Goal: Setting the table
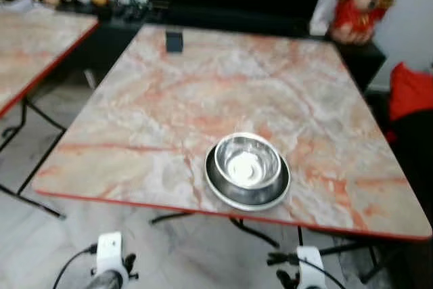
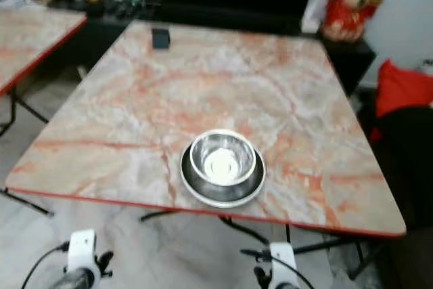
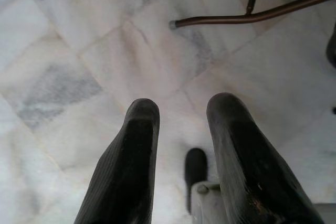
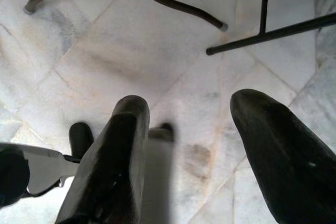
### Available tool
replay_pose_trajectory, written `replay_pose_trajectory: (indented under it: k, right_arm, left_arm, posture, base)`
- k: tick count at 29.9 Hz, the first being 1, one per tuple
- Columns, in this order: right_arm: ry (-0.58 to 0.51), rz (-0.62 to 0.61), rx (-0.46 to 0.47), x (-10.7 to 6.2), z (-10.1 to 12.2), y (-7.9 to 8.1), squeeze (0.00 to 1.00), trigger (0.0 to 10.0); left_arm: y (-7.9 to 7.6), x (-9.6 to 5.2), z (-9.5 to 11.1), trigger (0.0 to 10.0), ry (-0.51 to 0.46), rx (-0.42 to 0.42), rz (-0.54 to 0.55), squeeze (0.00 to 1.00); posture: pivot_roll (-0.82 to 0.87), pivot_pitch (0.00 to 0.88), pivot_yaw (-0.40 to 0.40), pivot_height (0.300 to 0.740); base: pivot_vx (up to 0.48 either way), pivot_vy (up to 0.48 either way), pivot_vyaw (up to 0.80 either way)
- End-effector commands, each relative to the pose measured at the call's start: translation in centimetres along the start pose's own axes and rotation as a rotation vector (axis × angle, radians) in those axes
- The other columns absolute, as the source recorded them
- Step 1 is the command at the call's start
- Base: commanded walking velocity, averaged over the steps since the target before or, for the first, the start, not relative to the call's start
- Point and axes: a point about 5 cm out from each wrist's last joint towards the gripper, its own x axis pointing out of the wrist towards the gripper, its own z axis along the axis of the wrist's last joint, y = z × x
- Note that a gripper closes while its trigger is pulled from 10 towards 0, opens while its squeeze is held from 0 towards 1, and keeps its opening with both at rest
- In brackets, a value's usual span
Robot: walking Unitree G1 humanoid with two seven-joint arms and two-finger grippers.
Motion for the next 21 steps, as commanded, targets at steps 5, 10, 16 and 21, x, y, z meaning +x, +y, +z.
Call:
replay_pose_trajectory:
  k: [5,10,16,21]
  right_arm:
    - [-0.002,-0.015,-0.005,-0.11,0.03,-0.63,0.0,10.0]
    - [-0.001,-0.013,-0.007,-0.11,0.03,-0.62,0.0,10.0]
    - [0.0,-0.014,-0.006,-0.12,-0.02,-0.65,0.0,10.0]
    - [0.0,-0.015,-0.012,-0.12,-0.03,-0.65,0.0,10.0]
  left_arm:
    - [-0.53,-0.02,-0.43,10.0,0.02,-0.021,-0.004,0.0]
    - [-0.48,-0.01,-0.37,10.0,0.019,-0.022,-0.003,0.0]
    - [-0.53,0.0,-0.35,10.0,0.018,-0.023,-0.004,0.0]
    - [-0.54,0.01,-0.33,10.0,0.018,-0.024,-0.004,0.0]
  posture:
    - [0.02,0.0,-0.046,0.74]
    - [0.02,0.0,-0.046,0.74]
    - [0.02,0.0,-0.047,0.74]
    - [0.02,0.0,-0.049,0.74]
  base:
    - [0.0,0.342,0.0]
    - [0.0,0.34,0.0]
    - [0.0,0.341,0.0]
    - [0.0,0.354,0.0]
